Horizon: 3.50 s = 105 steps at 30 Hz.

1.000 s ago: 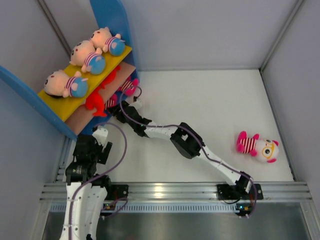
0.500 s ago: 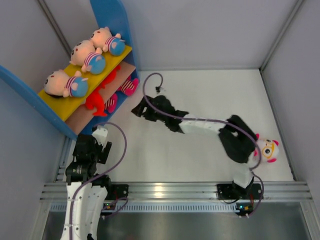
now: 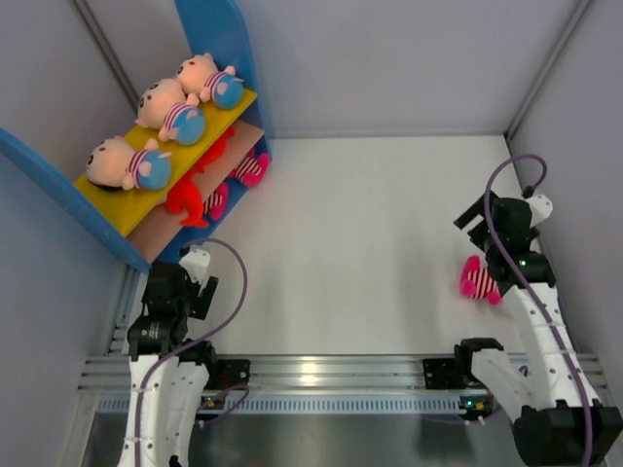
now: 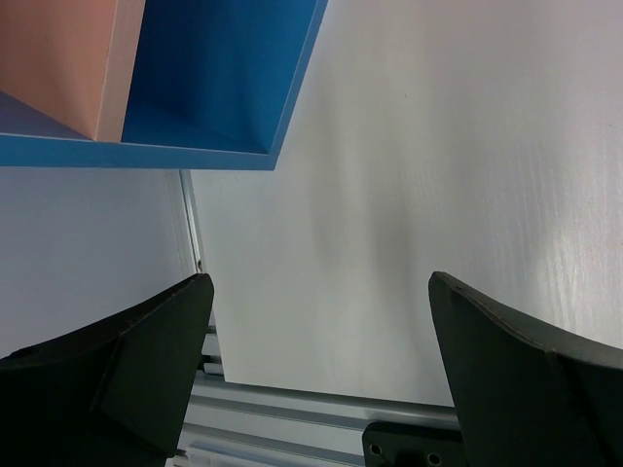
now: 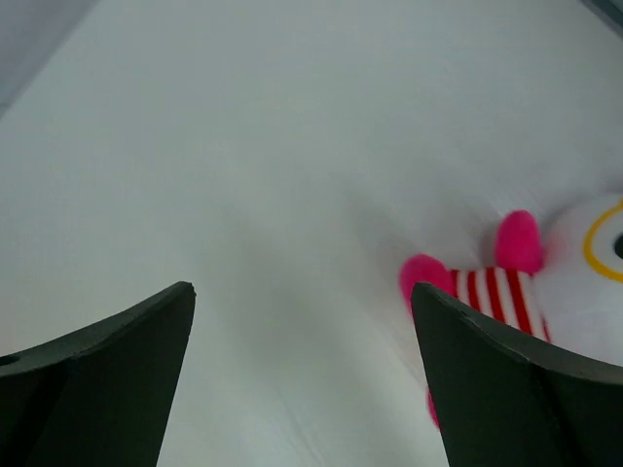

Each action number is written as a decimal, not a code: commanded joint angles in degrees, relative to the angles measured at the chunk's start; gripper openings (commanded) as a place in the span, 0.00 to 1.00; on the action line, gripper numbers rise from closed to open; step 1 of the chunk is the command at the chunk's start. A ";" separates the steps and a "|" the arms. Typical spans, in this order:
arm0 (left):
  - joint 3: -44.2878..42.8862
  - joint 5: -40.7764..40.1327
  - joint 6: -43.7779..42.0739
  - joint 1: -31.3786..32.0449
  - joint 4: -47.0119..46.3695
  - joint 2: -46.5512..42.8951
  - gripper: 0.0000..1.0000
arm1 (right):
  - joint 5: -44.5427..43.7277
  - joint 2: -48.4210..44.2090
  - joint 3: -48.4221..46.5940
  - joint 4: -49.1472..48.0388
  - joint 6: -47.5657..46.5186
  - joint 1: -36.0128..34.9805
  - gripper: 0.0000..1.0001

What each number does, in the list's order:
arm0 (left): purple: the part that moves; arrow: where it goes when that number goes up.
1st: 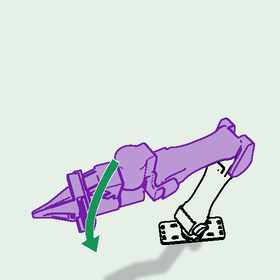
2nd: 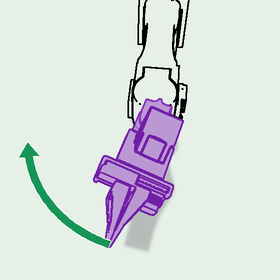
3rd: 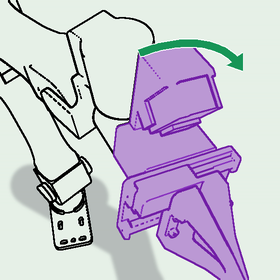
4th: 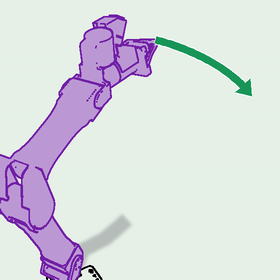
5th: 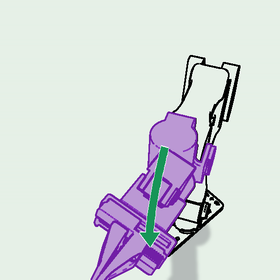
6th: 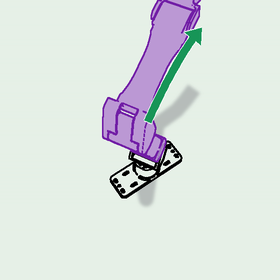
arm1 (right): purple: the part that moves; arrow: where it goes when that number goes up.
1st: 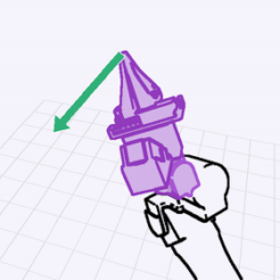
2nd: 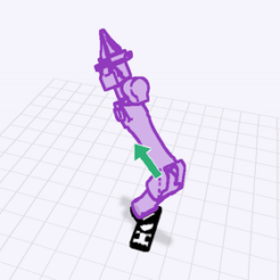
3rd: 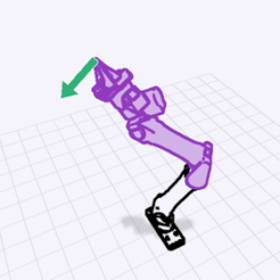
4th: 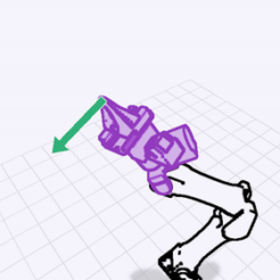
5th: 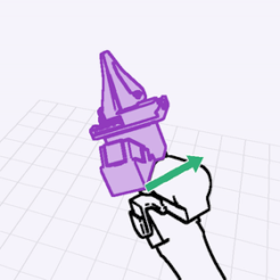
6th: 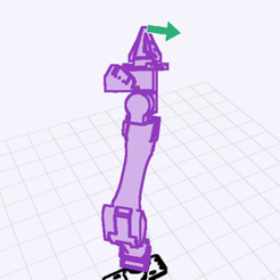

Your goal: Place and organize the stuffed toys onto the shelf

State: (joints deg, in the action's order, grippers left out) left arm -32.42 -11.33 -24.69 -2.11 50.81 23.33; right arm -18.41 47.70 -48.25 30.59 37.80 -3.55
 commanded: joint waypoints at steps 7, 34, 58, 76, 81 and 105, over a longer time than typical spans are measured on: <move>0.34 0.44 -0.18 0.26 -2.99 -0.74 0.98 | -1.97 11.79 11.24 6.60 -0.10 7.33 0.91; -2.11 4.11 -3.08 3.60 -2.64 1.97 0.98 | 11.54 25.50 -7.44 -12.83 -25.56 -15.67 0.00; -27.78 54.40 -11.17 3.60 6.06 14.81 0.98 | 55.94 50.81 -39.36 -23.73 -58.28 -52.52 0.00; -26.99 49.30 -18.65 3.60 5.97 17.89 0.98 | 64.47 51.96 -37.88 -33.48 -55.21 -55.16 0.00; -26.73 49.30 -18.29 3.60 5.88 19.03 0.98 | 66.66 52.93 -38.76 -34.19 -54.59 -55.33 0.00; -12.77 25.15 -24.34 3.52 -2.27 14.20 0.00 | 54.29 48.82 -26.48 -43.25 -40.09 -49.98 0.64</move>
State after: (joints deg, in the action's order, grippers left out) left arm -49.54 24.95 -43.64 1.50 55.96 38.50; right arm 41.60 101.23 -79.81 -5.87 -7.25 -55.81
